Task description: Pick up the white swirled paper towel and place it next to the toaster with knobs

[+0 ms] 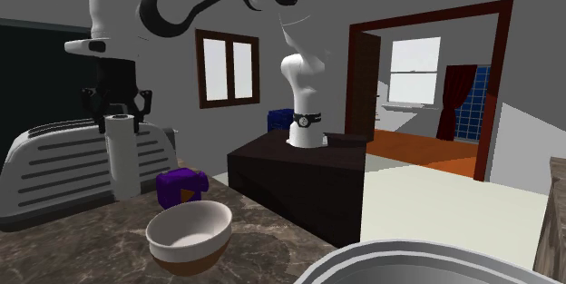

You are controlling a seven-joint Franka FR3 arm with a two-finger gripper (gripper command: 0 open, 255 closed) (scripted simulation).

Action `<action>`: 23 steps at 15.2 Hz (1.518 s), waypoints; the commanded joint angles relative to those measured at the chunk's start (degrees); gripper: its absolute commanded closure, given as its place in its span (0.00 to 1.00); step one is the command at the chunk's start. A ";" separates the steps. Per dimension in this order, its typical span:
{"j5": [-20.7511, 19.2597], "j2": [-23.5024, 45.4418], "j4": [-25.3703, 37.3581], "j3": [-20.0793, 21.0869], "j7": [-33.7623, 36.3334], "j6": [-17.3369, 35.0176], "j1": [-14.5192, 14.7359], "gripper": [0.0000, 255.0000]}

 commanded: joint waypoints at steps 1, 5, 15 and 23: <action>0.17 0.90 -0.34 0.10 -0.10 1.26 -0.04 1.00; 0.50 2.51 -1.07 0.29 -0.37 3.59 -0.15 1.00; 0.58 2.89 -1.20 0.34 -0.43 4.09 -0.18 0.00; -0.05 -0.58 -0.56 -0.06 -0.05 0.00 0.00 0.00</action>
